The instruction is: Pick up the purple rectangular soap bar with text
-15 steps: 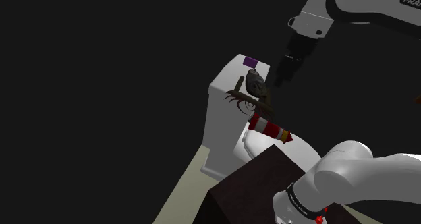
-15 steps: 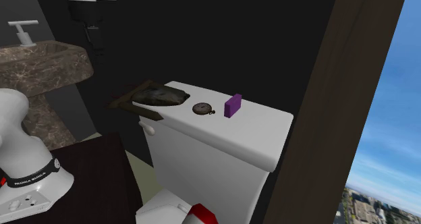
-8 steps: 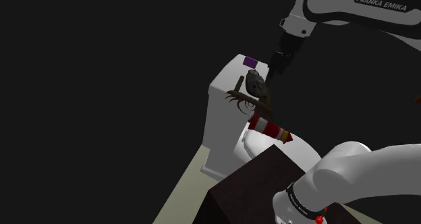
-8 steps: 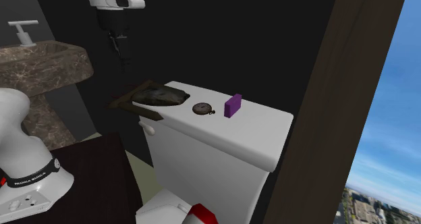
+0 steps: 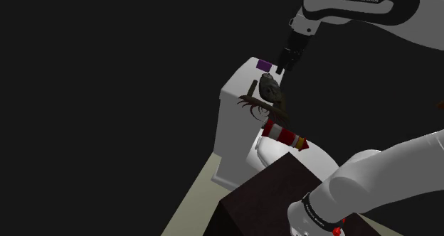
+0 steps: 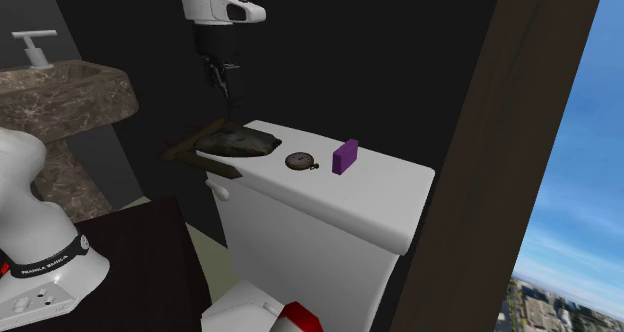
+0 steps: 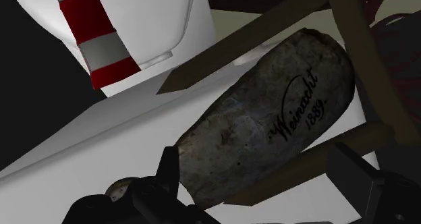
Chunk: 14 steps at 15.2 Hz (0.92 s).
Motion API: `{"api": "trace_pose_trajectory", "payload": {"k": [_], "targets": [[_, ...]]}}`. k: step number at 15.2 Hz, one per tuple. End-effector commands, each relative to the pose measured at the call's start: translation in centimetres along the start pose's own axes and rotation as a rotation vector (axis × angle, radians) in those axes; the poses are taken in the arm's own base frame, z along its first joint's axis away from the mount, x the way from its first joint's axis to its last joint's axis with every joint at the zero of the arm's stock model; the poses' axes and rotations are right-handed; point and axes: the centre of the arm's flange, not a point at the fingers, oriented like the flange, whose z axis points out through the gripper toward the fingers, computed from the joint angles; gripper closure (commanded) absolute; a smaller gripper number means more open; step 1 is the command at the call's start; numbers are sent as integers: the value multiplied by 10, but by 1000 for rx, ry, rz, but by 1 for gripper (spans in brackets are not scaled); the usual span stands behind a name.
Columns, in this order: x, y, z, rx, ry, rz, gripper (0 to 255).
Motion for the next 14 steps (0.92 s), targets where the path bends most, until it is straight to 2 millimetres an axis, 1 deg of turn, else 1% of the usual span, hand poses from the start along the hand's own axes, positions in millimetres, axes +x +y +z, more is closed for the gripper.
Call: {"api": "trace_pose_trajectory", "payload": {"k": [1, 14], "targets": [[19, 20, 7, 0, 3, 5, 0], [124, 151, 32, 5, 23, 37, 0]]}}
